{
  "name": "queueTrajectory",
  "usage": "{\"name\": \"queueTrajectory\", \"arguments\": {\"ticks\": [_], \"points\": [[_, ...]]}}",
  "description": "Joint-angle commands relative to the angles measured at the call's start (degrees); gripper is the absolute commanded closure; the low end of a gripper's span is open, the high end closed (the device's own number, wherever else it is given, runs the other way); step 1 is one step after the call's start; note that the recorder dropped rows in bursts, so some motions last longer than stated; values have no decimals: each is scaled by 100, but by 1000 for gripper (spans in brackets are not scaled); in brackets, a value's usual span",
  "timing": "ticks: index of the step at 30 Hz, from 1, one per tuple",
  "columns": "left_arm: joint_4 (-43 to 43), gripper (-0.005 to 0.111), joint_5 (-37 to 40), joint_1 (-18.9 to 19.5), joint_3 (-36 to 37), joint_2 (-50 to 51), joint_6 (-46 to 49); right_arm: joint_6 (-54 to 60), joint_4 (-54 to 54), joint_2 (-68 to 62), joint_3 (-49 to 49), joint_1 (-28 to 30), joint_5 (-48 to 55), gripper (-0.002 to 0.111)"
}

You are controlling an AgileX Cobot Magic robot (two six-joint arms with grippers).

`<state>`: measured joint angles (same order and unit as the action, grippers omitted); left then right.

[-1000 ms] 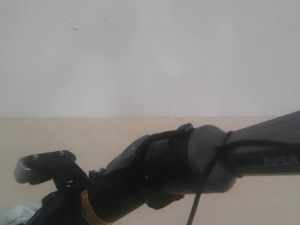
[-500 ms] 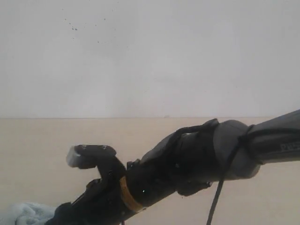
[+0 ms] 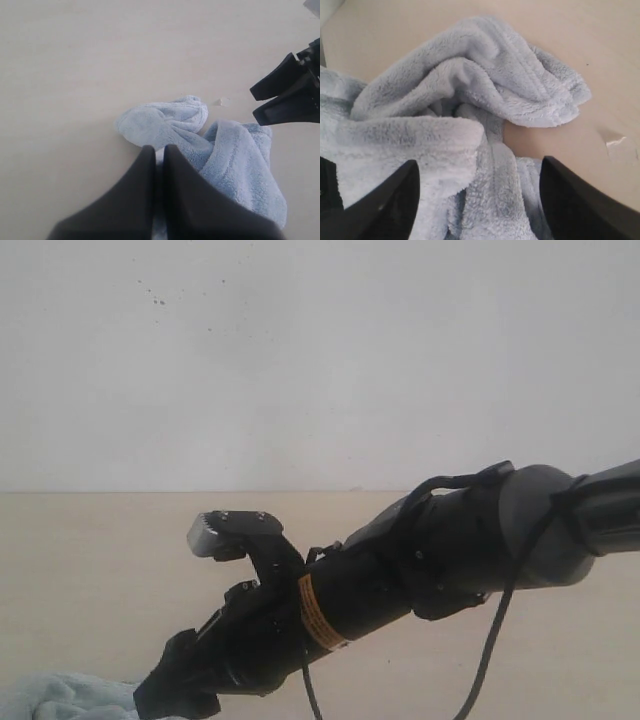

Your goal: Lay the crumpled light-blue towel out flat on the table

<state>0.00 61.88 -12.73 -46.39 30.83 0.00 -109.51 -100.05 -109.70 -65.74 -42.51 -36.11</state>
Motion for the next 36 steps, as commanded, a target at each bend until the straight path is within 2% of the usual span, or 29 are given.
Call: {"name": "queueTrajectory", "arguments": {"ticks": [1, 19, 21, 25, 28, 30, 33, 36], "points": [[-67, 103, -60, 1, 13, -48, 0, 270, 11, -196, 60, 9, -283, 43], [-67, 103, -60, 1, 13, -48, 0, 744, 11, -827, 60, 20, -327, 44], [-67, 103, -60, 1, 13, -48, 0, 835, 11, -827, 60, 20, -449, 49], [-67, 103, -60, 1, 13, -48, 0, 919, 11, -827, 60, 20, -594, 73], [-67, 103, -47, 1, 13, -48, 0, 897, 11, -827, 60, 33, -605, 84], [-67, 103, -12, 1, 13, -48, 0, 744, 11, -815, 60, 89, -587, 88], [-50, 103, 69, 1, 13, -48, 42, 422, 11, -745, 60, 376, -621, 88], [-50, 103, 80, 1, 13, -48, 42, 201, 11, -541, 90, 908, -1020, 88]]}}
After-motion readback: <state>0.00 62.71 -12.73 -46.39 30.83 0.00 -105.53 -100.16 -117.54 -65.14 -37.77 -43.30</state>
